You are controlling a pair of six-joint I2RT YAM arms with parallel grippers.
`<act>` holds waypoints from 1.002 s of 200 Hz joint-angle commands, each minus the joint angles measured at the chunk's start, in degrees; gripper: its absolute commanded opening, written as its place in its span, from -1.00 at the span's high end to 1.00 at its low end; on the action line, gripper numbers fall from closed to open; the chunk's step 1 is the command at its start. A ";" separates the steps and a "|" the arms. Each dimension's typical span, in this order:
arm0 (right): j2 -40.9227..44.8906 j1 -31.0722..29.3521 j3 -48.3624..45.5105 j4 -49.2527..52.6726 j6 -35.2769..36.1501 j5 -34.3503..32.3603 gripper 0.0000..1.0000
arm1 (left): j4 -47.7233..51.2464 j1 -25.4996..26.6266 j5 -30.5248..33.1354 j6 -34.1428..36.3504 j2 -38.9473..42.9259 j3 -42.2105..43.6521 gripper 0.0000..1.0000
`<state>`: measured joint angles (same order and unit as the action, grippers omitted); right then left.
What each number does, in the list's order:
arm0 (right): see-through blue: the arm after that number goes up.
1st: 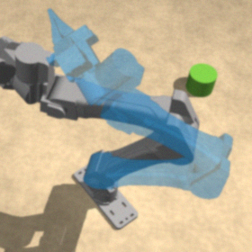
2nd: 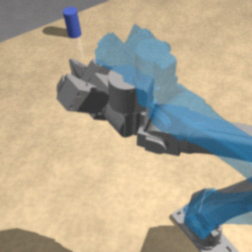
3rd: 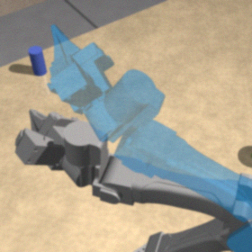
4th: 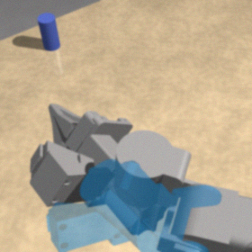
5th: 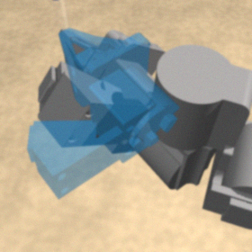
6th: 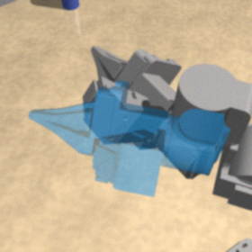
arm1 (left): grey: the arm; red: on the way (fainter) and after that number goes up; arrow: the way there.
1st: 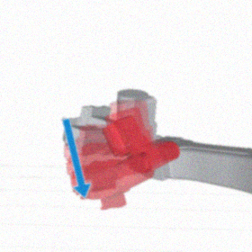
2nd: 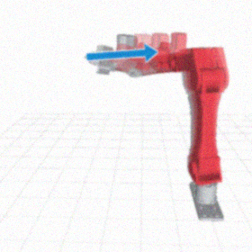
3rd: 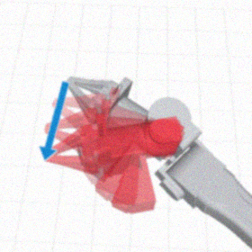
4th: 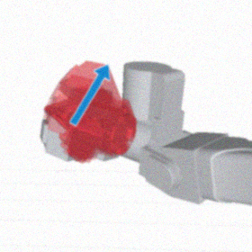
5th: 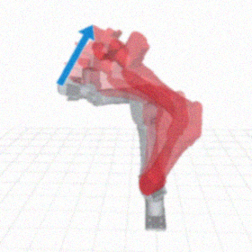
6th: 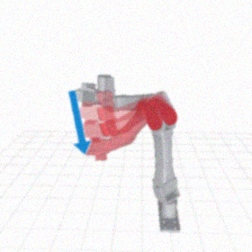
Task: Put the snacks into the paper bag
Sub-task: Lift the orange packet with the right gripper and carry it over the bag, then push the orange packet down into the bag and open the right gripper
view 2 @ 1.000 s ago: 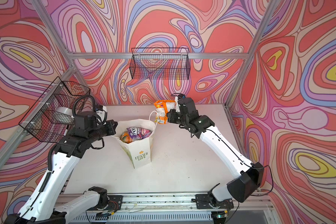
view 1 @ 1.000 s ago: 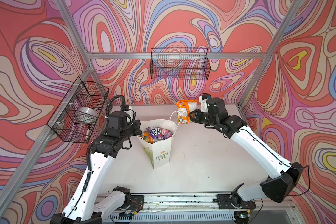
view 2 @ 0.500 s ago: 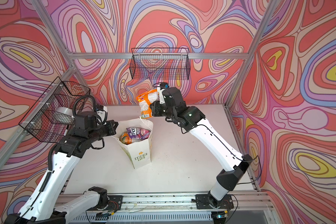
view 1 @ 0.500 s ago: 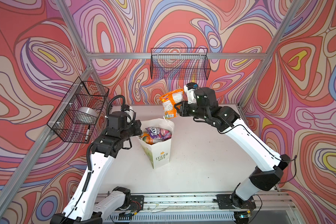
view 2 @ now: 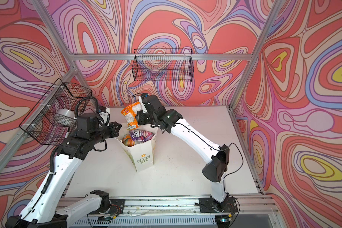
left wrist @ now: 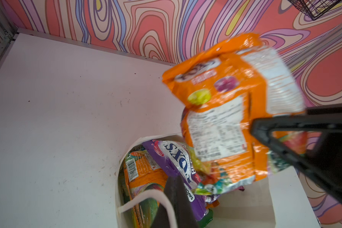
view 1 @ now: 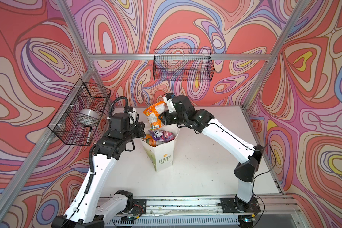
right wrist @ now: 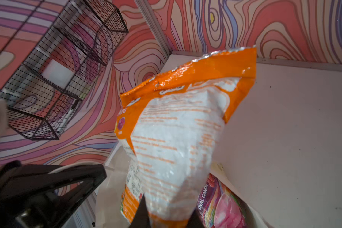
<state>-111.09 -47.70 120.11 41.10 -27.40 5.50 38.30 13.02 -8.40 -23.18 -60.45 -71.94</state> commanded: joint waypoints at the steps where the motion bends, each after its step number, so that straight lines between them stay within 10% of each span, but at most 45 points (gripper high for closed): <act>1: 0.69 -1.21 -1.65 -0.62 0.77 0.49 1.00 | -0.98 -0.37 0.21 -0.20 0.16 -0.19 0.91; 200: -0.29 -7.48 0.42 14.67 0.85 -4.17 1.00 | -1.17 -0.36 -1.94 -0.80 0.82 -0.30 0.90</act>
<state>-109.03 -55.09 117.82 52.90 -26.81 1.32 38.30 13.02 -9.06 -23.22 -60.07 -71.94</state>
